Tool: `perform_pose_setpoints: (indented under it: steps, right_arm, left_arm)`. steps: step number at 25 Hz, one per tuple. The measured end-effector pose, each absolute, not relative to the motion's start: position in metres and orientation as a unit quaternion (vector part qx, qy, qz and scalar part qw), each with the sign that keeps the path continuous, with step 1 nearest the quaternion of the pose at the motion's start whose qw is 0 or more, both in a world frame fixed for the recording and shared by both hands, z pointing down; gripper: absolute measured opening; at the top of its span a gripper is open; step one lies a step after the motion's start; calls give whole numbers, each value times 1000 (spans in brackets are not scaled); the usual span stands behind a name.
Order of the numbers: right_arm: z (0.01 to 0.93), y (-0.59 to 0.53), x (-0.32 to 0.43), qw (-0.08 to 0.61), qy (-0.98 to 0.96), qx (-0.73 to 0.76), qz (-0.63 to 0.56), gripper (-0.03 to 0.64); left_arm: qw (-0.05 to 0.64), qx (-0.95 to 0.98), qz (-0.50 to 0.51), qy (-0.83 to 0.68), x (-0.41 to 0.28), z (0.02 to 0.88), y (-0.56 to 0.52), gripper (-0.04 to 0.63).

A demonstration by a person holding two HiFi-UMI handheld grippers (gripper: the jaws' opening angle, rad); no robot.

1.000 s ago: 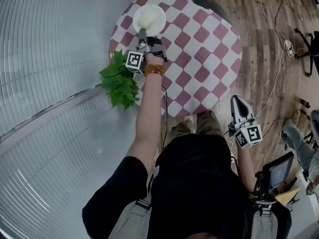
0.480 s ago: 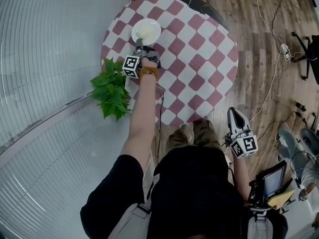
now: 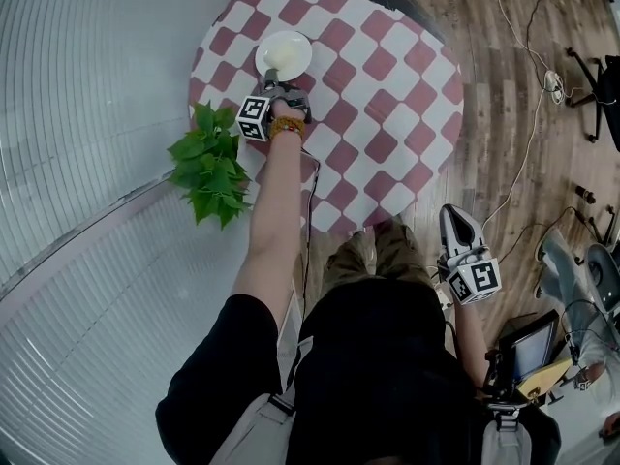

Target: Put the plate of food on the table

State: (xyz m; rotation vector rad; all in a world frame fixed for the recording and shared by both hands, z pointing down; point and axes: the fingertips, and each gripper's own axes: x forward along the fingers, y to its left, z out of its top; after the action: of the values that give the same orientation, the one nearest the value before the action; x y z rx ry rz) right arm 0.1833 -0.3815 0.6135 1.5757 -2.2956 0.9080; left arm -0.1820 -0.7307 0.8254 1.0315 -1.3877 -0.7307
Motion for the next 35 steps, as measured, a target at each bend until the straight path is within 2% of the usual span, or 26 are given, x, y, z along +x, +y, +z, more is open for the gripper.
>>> perform_pose_setpoints:
  steps: [17, 21, 35]
  right_arm:
    - [598, -367, 159, 97, -804, 507, 295, 12]
    - [595, -359, 158, 89, -805, 509, 290, 12]
    - [585, -317, 147, 73, -811, 506, 284, 12]
  left_arm:
    - [655, 439, -230, -571, -155, 833, -685, 25]
    - [659, 455, -210, -561, -151, 829, -675, 76]
    - [681, 429, -210, -556, -150, 818, -575, 87]
